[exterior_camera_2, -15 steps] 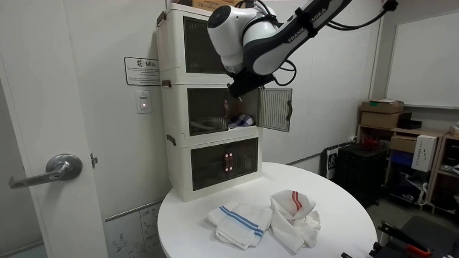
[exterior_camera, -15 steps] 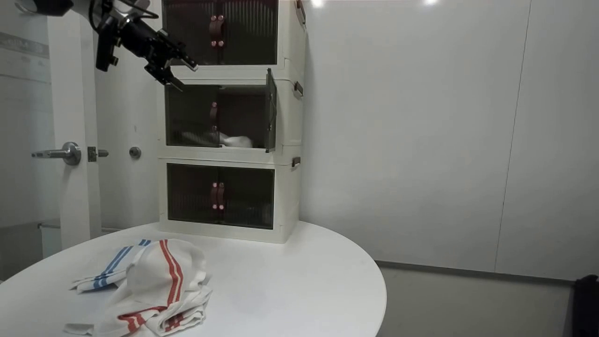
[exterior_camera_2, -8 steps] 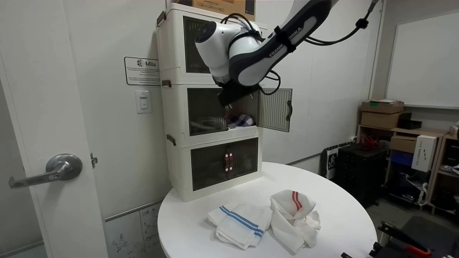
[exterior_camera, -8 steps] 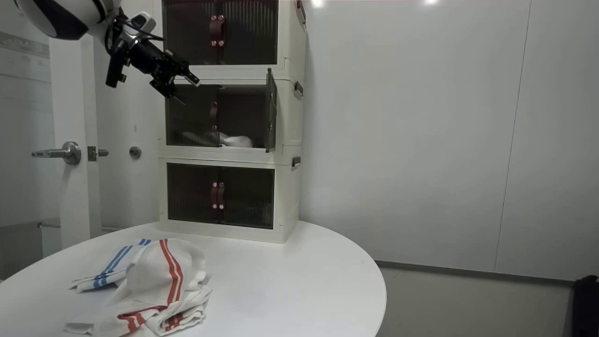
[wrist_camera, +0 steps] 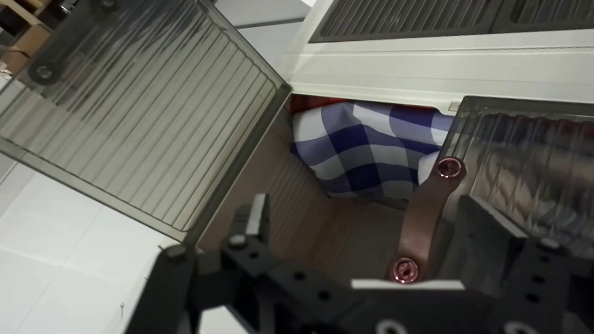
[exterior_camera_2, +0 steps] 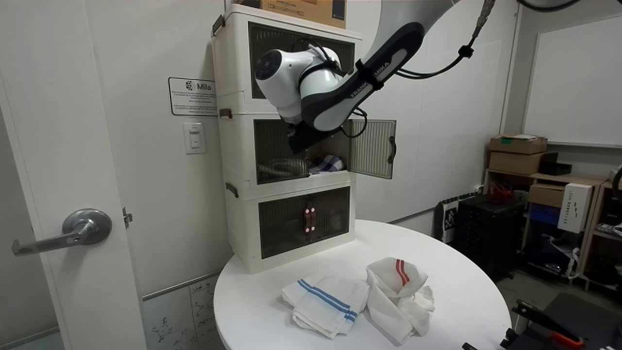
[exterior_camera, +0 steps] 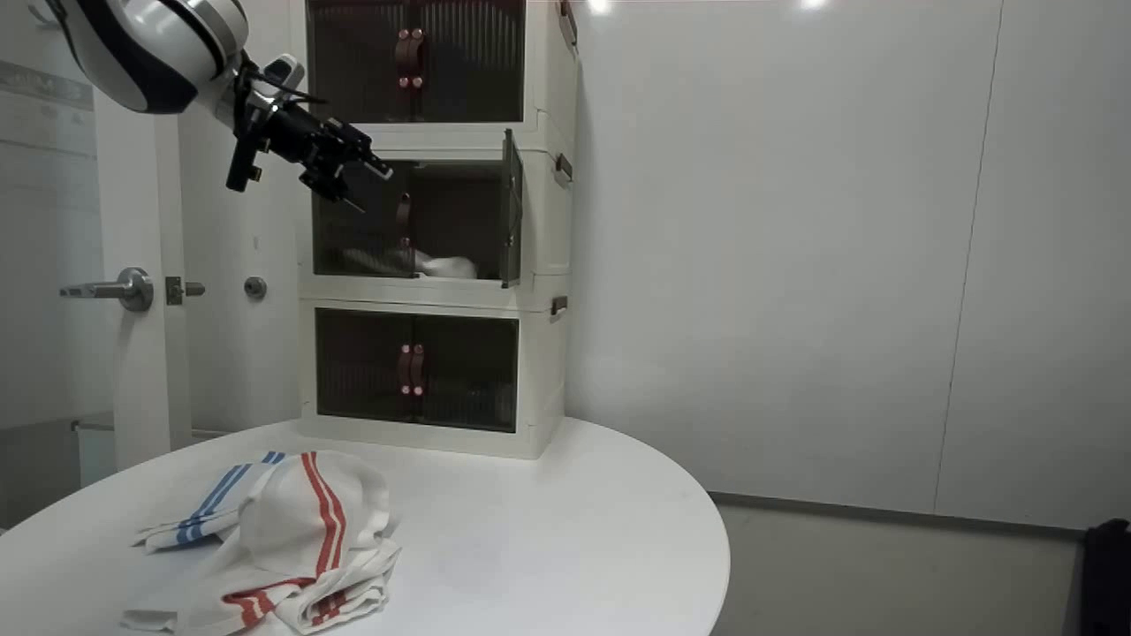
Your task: Open the left door on the middle cabinet
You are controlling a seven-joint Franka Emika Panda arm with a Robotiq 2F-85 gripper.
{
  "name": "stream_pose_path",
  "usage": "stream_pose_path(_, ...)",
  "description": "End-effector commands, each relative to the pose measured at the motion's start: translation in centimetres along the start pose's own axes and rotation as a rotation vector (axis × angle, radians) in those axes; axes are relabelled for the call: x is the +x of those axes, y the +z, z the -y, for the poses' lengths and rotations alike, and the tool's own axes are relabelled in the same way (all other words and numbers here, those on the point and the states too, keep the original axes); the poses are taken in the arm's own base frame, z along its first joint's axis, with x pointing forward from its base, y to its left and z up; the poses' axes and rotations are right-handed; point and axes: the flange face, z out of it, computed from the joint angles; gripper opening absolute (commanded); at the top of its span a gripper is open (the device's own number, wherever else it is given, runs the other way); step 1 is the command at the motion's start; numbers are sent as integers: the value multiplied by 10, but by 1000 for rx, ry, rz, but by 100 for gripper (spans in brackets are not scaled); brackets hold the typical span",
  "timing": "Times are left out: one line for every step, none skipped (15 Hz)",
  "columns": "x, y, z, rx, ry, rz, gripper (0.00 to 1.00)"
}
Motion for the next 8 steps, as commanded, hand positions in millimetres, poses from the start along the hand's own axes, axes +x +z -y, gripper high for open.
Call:
stream_pose_path(15, 17, 13, -26, 25, -34, 100)
stream_pose_path(16, 22, 15, -29, 28, -35, 100)
stream_pose_path(19, 26, 17, -32, 31, -38, 100)
stream_pose_path(20, 30, 18, -34, 33, -38, 100)
stream_pose_path(22, 33, 20, -35, 36, -40, 100)
stream_pose_path(23, 36, 22, -36, 39, -42, 100)
stream_pose_path(25, 38, 24, -38, 41, -43, 100)
stream_pose_path(26, 41, 25, -39, 44, -43, 100)
